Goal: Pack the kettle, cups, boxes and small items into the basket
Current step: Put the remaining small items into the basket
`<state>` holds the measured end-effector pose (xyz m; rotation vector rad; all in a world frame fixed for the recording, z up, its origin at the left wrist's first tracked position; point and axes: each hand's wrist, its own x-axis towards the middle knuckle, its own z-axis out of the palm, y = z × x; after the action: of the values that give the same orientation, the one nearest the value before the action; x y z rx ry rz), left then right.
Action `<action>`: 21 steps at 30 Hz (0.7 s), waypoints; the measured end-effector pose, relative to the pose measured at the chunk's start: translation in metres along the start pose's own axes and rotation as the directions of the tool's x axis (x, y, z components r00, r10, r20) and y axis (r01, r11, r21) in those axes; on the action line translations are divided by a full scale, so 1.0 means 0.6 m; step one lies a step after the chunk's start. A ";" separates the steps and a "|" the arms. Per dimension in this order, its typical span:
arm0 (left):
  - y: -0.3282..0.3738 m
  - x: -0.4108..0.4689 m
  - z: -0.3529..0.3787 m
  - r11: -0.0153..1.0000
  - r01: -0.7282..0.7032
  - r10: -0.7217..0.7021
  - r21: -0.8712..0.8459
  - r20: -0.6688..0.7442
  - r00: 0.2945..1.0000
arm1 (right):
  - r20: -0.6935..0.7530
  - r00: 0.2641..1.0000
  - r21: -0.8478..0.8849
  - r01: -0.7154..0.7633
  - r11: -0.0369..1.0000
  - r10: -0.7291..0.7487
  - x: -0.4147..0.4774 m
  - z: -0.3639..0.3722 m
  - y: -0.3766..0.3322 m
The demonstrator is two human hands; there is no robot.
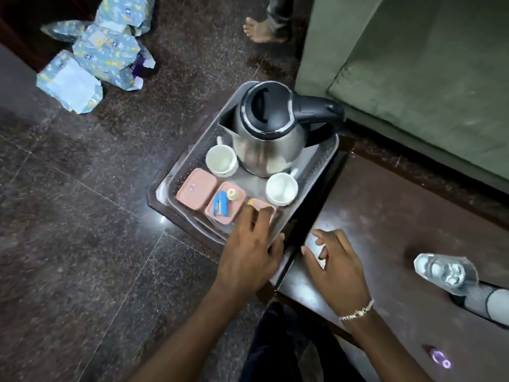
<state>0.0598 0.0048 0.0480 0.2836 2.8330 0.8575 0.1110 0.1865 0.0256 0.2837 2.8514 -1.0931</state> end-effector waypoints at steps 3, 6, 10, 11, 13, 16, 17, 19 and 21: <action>0.052 -0.019 0.050 0.994 -0.109 0.111 -0.018 0.124 0.986 | -0.016 0.994 -0.023 -0.105 0.994 0.104 -0.065 -0.040 0.064; 0.116 -0.041 0.124 0.969 -0.247 0.239 -0.005 0.264 0.934 | -0.032 0.969 -0.021 -0.245 0.969 0.244 -0.137 -0.089 0.138; 0.171 -0.068 0.211 0.948 -0.319 0.300 -0.022 0.400 0.866 | -0.054 0.942 -0.050 -0.335 0.941 0.333 -0.213 -0.126 0.216; 0.196 -0.078 0.237 0.944 -0.328 0.315 -0.044 0.424 0.849 | -0.072 0.926 -0.063 -0.376 0.924 0.372 -0.235 -0.141 0.243; 0.234 -0.097 0.285 0.940 -0.330 0.331 -0.089 0.479 0.813 | -0.100 0.905 -0.086 -0.421 0.903 0.412 -0.272 -0.163 0.291; 0.284 -0.127 0.353 0.931 -0.344 0.354 -0.124 0.545 0.761 | -0.090 0.879 -0.106 -0.476 0.873 0.468 -0.323 -0.194 0.356; 0.298 -0.138 0.374 0.929 -0.349 0.355 -0.125 0.570 0.741 | -0.090 0.870 -0.105 -0.493 0.864 0.485 -0.336 -0.202 0.376; 0.321 -0.157 0.411 0.926 -0.357 0.355 -0.127 0.618 0.702 | -0.085 0.850 -0.086 -0.527 0.846 0.521 -0.355 -0.211 0.411; 0.342 -0.175 0.448 0.921 -0.366 0.358 -0.132 0.659 0.662 | -0.070 0.840 -0.093 -0.543 0.835 0.538 -0.369 -0.216 0.445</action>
<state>0.2460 0.2909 -0.0467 0.9770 2.1080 0.6157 0.3808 0.4357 -0.0230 1.0390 2.5796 -0.8112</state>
